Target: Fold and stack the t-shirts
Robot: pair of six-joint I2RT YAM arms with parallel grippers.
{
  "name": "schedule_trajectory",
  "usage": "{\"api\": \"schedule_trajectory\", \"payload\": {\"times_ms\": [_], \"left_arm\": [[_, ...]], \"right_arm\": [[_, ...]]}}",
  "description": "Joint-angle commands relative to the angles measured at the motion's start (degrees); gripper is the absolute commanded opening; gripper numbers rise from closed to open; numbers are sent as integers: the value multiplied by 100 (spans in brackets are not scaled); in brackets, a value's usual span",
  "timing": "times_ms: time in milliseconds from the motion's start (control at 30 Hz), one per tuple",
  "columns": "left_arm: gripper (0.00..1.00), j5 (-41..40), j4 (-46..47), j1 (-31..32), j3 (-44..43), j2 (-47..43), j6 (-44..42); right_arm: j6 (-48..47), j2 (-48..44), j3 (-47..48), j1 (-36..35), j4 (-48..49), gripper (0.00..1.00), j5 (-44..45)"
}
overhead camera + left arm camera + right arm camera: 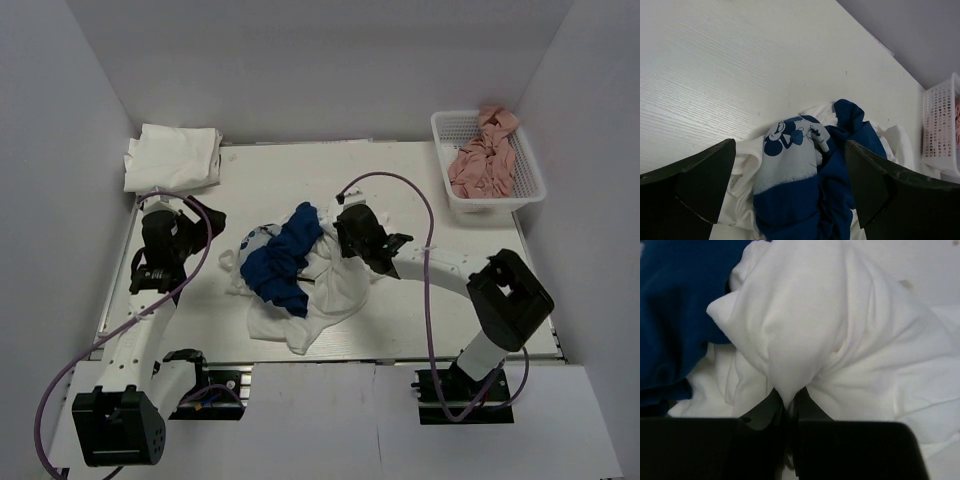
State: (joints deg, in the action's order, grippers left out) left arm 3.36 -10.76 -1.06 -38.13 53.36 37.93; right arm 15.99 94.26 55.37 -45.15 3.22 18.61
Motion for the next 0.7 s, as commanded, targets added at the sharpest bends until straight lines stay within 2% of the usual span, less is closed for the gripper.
{"api": "schedule_trajectory", "payload": {"times_ms": [0,67,200,333,400,433,467,533,600,633,667], "left_arm": [[100,236,171,-26,103,-344,-119],[100,420,373,-26,218,-519,-181],[100,868,698,-26,411,-695,-286],[100,1027,786,-26,464,-529,-286],[100,1210,734,-26,307,-371,-347],[100,1307,655,-26,306,-205,-426],[100,1517,655,-26,245,-117,-427],[100,1676,724,-26,183,42,-480],[100,1844,725,-26,183,244,-541],[100,1896,786,-26,131,297,-541],[100,2001,786,-26,130,297,-620]], "right_arm": [[-130,-803,332,-12,617,0,608],[-288,-1075,561,14,662,0,783],[-841,-1243,1921,41,618,0,1355],[-1422,-1138,3257,85,548,0,1444],[-1894,-1033,3645,129,565,0,1969],[-2063,-928,4082,138,826,0,2136],[-2369,-848,4165,199,951,0,2860],[-2950,-638,4340,234,1667,0,3077],[-3618,-523,4472,348,2075,0,3683],[-4421,-244,4604,383,2608,0,3824],[-4681,-146,4675,479,3213,0,4400]]}}
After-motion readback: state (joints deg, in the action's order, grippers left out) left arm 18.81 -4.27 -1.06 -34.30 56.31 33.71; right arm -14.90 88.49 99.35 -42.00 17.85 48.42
